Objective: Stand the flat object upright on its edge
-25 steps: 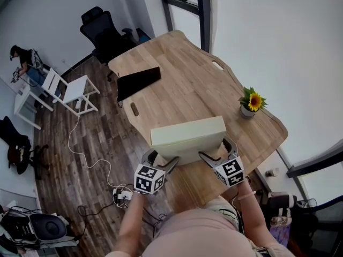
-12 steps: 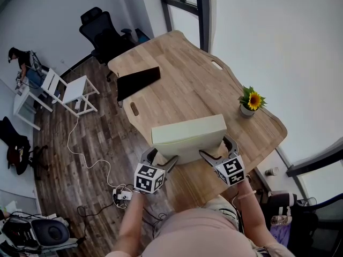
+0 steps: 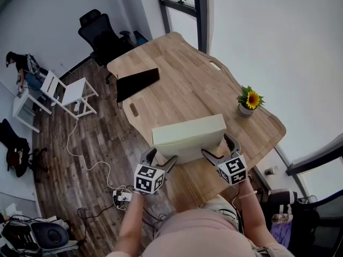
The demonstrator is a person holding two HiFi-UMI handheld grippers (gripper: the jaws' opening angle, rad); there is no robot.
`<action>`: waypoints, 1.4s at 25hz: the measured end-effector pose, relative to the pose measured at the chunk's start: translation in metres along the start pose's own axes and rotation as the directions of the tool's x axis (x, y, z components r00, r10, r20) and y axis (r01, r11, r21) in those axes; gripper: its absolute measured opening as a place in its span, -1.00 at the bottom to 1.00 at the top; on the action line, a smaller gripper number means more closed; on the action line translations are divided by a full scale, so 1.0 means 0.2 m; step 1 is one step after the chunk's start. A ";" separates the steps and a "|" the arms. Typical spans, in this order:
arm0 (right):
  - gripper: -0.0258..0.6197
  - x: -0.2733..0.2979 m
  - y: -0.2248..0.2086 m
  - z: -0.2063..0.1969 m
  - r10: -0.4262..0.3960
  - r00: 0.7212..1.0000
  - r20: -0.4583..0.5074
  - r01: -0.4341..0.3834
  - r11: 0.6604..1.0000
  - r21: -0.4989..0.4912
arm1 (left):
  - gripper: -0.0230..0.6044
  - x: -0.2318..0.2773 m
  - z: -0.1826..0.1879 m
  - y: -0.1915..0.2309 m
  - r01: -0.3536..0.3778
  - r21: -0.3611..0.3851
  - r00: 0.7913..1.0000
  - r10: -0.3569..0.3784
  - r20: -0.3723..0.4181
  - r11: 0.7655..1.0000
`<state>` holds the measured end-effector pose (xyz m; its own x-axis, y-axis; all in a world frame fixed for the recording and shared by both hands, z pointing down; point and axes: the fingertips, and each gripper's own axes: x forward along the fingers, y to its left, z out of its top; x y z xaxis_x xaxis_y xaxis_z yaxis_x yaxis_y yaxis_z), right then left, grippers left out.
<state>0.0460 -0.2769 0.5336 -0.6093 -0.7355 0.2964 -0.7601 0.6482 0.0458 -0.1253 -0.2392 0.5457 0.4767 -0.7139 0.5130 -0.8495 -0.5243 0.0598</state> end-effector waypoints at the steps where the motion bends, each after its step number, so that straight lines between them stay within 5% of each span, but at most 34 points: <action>1: 0.46 0.00 0.00 0.00 -0.004 1.000 0.000 0.004 1.000 0.001 | 0.14 -0.01 0.00 0.00 0.001 -0.001 1.000 -0.001 0.001 1.000; 29: 0.44 -0.19 0.17 -0.07 -0.163 0.987 -0.004 0.162 0.982 0.095 | 0.14 -0.23 -0.14 0.00 0.037 0.014 0.998 -0.037 0.046 0.999; 35: 0.28 -0.24 0.27 -0.10 -0.180 0.984 -0.014 0.180 0.978 0.108 | 0.13 -0.29 -0.19 -0.03 0.067 -0.004 0.996 -0.067 0.060 0.998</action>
<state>0.0390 -0.2028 0.5399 -0.4597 -0.8372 0.2964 -0.8772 0.4800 -0.0046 -0.1574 -0.1772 0.5481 0.5453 -0.7038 0.4554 -0.8162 -0.5695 0.0972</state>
